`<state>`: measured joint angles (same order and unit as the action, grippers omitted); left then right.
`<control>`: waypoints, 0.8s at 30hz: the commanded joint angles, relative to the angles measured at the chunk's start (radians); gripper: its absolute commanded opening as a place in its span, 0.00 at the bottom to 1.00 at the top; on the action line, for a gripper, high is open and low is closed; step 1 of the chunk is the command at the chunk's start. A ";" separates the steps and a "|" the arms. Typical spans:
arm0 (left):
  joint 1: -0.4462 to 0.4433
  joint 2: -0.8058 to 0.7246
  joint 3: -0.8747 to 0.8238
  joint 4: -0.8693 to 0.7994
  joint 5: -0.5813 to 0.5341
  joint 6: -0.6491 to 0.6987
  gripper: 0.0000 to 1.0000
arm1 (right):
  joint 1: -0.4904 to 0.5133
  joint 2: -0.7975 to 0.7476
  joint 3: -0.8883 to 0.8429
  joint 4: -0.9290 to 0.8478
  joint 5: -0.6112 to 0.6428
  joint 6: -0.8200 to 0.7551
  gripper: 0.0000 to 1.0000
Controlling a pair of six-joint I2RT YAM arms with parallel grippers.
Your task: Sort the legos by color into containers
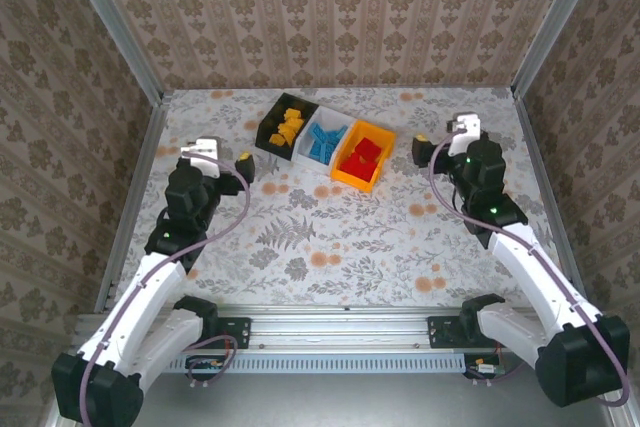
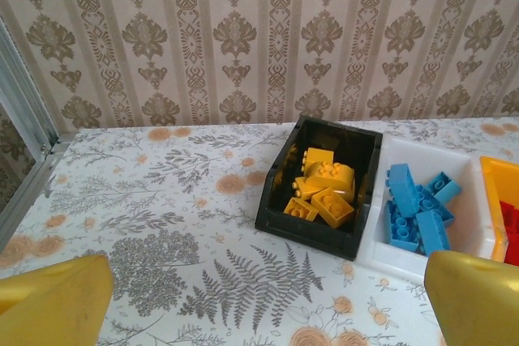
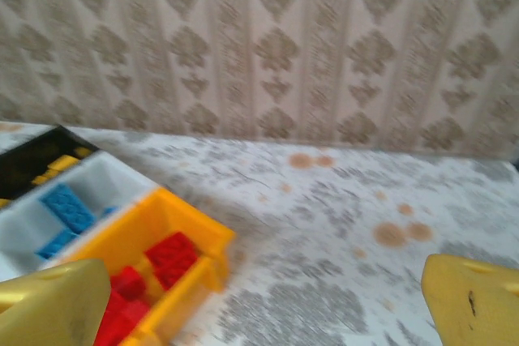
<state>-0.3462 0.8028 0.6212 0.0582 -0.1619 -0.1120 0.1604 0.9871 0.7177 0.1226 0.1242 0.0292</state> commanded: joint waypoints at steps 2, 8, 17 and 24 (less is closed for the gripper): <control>0.001 -0.023 -0.029 -0.015 -0.057 0.040 1.00 | -0.102 -0.004 -0.115 0.028 0.025 0.022 1.00; 0.037 -0.039 -0.043 -0.081 -0.098 0.005 1.00 | -0.181 0.102 -0.197 0.142 -0.043 0.041 1.00; 0.071 -0.042 -0.079 -0.104 -0.201 -0.024 1.00 | -0.185 0.350 -0.166 0.321 -0.106 0.039 1.00; 0.163 0.018 -0.155 0.017 -0.232 -0.036 1.00 | -0.187 0.441 -0.161 0.383 -0.114 0.049 1.00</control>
<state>-0.2111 0.7929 0.4892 0.0082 -0.3603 -0.1280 -0.0204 1.4029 0.5293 0.4362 0.0372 0.0597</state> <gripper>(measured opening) 0.997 0.999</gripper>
